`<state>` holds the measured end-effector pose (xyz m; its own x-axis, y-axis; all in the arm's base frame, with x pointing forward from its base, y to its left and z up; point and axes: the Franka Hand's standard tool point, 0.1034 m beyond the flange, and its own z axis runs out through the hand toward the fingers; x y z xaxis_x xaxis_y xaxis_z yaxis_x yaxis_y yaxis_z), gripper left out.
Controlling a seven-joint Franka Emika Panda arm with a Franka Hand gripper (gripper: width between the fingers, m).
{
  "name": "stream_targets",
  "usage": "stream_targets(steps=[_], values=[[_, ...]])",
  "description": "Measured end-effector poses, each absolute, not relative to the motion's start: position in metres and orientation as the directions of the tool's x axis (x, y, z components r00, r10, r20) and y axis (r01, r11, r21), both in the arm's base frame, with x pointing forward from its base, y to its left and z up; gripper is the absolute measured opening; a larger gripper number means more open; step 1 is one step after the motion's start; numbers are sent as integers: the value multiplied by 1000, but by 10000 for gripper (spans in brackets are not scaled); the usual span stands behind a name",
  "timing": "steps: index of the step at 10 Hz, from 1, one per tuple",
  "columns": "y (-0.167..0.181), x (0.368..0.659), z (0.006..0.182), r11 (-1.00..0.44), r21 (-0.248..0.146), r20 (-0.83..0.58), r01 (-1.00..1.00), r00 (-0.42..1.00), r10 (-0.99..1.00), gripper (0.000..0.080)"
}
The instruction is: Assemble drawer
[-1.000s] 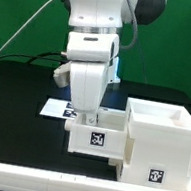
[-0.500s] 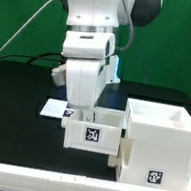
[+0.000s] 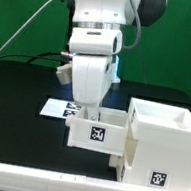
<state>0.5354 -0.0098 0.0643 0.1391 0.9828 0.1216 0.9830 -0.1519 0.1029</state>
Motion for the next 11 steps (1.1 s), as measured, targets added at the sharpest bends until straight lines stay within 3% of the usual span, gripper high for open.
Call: stream_targets(steps=[9, 11], values=[[-13, 543, 60, -133, 95, 119, 987, 121, 985, 38], [-16, 550, 59, -118, 76, 118, 990, 109, 987, 38]])
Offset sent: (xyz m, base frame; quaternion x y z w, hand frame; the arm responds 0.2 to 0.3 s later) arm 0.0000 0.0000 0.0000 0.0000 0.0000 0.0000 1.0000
